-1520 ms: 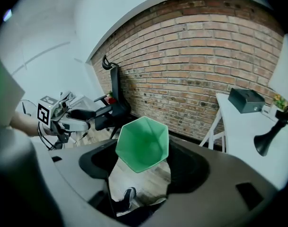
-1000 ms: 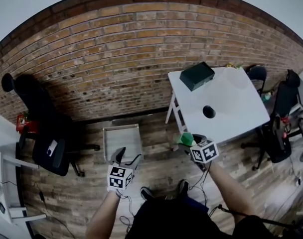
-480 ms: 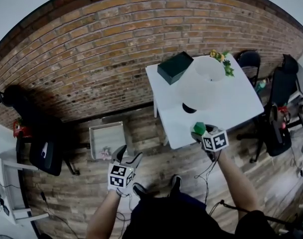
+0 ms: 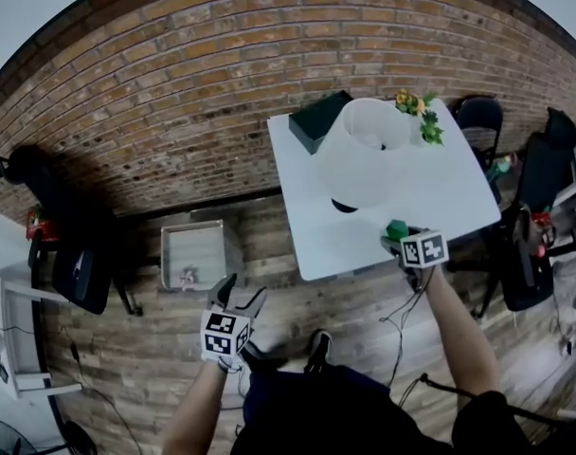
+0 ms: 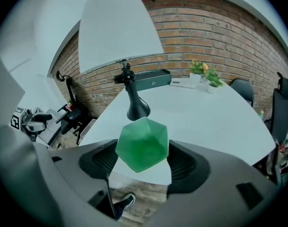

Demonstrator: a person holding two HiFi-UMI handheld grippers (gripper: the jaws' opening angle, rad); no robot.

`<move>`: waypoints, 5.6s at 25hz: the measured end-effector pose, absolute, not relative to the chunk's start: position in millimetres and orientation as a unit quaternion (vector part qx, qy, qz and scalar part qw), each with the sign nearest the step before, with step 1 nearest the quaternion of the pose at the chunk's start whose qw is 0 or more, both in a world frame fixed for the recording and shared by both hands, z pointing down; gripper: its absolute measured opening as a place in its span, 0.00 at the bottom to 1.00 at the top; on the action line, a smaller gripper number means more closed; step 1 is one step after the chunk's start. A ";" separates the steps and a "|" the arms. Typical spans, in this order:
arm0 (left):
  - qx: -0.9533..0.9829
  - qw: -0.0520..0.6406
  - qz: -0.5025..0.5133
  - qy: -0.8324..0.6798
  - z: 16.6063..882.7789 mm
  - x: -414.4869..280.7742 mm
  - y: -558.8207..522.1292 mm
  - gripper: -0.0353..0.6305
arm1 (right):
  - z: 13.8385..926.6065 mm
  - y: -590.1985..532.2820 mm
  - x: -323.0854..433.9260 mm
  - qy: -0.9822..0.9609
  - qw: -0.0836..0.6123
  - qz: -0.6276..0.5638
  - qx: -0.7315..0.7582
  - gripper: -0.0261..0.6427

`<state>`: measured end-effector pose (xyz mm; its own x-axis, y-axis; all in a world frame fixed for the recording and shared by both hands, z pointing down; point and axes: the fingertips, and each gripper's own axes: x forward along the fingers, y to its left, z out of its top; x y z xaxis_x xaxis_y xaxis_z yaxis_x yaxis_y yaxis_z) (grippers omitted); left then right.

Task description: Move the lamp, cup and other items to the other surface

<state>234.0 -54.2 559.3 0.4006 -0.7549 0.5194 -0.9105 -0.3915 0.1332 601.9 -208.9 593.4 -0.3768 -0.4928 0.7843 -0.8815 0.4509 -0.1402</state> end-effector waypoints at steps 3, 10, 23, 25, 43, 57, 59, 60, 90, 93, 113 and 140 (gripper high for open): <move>0.806 0.210 0.193 -0.518 564.0 241.5 -45.8 0.54 | 601.1 -213.2 610.6 -0.775 0.351 0.295 0.434 0.53; 0.797 0.214 0.192 -0.530 561.3 236.5 -33.9 0.54 | 618.5 -207.9 611.1 -0.774 0.348 0.316 0.425 0.54; 0.782 0.220 0.170 -0.558 552.4 156.4 16.1 0.54 | 500.6 -177.5 555.1 -0.801 0.225 0.139 0.537 0.43; 0.774 0.223 0.165 -0.570 552.1 135.0 30.5 0.54 | 493.5 -159.0 511.5 -0.824 0.223 0.119 0.507 0.37; 0.684 0.200 0.108 -0.693 526.8 -85.6 170.1 0.24 | 517.5 -9.3 127.9 -0.927 0.233 0.044 0.292 0.21; 0.662 0.228 0.095 -0.707 559.9 -152.8 182.7 0.24 | 552.2 13.5 -5.6 -0.950 0.247 0.025 0.191 0.22; 0.655 0.237 0.102 -0.710 574.7 -153.6 181.5 0.24 | 579.6 15.2 -15.9 -0.950 0.260 0.034 0.168 0.22; 0.652 0.242 0.108 -0.711 582.6 -154.6 179.6 0.24 | 592.6 14.7 -22.5 -0.951 0.265 0.040 0.157 0.23; 0.613 0.367 0.147 -0.684 815.2 -221.5 65.3 0.24 | 956.5 -52.8 -186.5 -0.904 0.425 0.039 -0.030 0.43; 0.612 0.381 0.146 -0.677 851.2 -232.2 77.7 0.24 | 1006.6 -52.0 -195.5 -0.890 0.452 0.046 -0.031 0.52; 0.595 0.387 0.151 -0.688 965.6 -287.5 103.1 0.24 | 1164.1 -56.2 -258.4 -0.872 0.486 0.019 -0.051 0.49; 0.612 0.295 0.144 -0.719 612.3 -247.0 25.9 0.24 | 689.2 -117.0 -154.7 -0.922 0.384 0.037 0.006 0.47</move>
<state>-247.0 25.9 612.3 -0.0755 -0.7954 0.6013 -0.9659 0.2082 0.1541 -154.7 -117.0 689.2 -0.7044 0.0182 0.7096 -0.0390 0.9972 -0.0644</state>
